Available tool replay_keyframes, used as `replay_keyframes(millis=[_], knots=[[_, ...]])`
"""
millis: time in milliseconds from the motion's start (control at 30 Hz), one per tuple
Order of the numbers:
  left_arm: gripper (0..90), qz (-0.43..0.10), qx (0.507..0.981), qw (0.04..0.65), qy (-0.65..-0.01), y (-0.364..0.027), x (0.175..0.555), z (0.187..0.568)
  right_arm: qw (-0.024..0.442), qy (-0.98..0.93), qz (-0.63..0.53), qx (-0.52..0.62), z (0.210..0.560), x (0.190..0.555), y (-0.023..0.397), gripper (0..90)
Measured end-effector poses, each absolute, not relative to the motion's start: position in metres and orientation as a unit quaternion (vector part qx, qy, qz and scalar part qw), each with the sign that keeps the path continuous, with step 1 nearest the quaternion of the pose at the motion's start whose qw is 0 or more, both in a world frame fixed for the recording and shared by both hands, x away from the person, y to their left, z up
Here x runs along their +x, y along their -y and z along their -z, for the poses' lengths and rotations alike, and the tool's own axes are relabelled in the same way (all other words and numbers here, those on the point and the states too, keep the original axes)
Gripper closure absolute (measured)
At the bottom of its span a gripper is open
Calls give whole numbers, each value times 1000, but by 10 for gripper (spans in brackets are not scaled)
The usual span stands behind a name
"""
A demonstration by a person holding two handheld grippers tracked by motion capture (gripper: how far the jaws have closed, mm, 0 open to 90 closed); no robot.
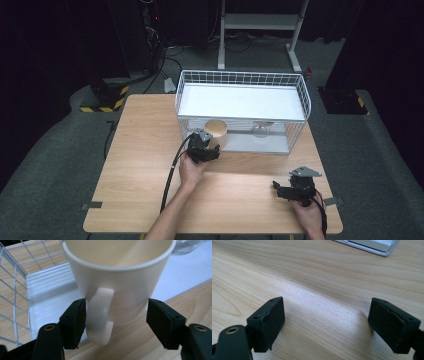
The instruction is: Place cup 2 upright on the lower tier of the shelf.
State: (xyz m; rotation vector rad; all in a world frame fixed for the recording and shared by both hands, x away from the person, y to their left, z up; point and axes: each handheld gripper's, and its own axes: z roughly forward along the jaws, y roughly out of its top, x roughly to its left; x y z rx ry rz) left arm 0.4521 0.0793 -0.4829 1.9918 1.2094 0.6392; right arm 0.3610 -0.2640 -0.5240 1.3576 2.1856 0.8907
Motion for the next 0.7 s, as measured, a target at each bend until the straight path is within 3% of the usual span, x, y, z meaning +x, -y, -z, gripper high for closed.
replay_keyframes(millis=[700], knots=[[439, -241, 756, 356, -493, -70, 475, 487, 208, -785, -320, 488, 524, 361, 264, 143]])
